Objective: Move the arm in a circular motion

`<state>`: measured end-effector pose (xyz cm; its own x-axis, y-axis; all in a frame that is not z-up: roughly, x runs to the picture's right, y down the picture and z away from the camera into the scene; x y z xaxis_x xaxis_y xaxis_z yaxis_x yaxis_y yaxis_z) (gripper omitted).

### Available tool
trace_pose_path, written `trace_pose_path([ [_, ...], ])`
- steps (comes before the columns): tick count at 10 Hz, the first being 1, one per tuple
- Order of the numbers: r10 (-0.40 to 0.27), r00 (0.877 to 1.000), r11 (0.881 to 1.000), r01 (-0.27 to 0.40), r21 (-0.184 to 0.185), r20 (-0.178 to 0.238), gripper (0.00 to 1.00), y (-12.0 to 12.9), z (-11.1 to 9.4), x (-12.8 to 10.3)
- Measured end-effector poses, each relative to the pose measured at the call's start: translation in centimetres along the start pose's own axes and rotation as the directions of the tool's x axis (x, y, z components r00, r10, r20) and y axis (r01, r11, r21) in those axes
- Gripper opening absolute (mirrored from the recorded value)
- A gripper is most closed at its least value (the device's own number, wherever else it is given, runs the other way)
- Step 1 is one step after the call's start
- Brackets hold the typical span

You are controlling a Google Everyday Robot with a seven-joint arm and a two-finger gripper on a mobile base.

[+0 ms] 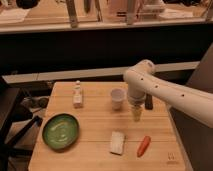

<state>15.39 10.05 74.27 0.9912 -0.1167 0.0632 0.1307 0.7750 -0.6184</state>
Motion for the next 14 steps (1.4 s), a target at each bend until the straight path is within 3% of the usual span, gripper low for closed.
trace_pose_path([
  [3,-0.097,0.995,0.995,0.096,0.02,0.019,0.8,-2.0,-1.7,-1.9],
  [5,-0.171,0.985,0.985,0.17,0.036,0.023,0.8,-4.1,-2.7,-4.4],
  [8,-0.206,0.978,0.977,0.206,0.046,0.01,0.8,-7.5,-3.0,-5.0],
  [10,-0.181,0.983,0.982,0.181,0.058,-0.007,0.8,-10.0,-3.4,-3.6],
  [13,-0.104,0.994,0.992,0.106,0.069,-0.032,0.8,-11.2,-3.4,0.9],
  [14,-0.107,0.994,0.992,0.108,0.067,-0.025,0.8,-11.0,-3.3,1.7],
])
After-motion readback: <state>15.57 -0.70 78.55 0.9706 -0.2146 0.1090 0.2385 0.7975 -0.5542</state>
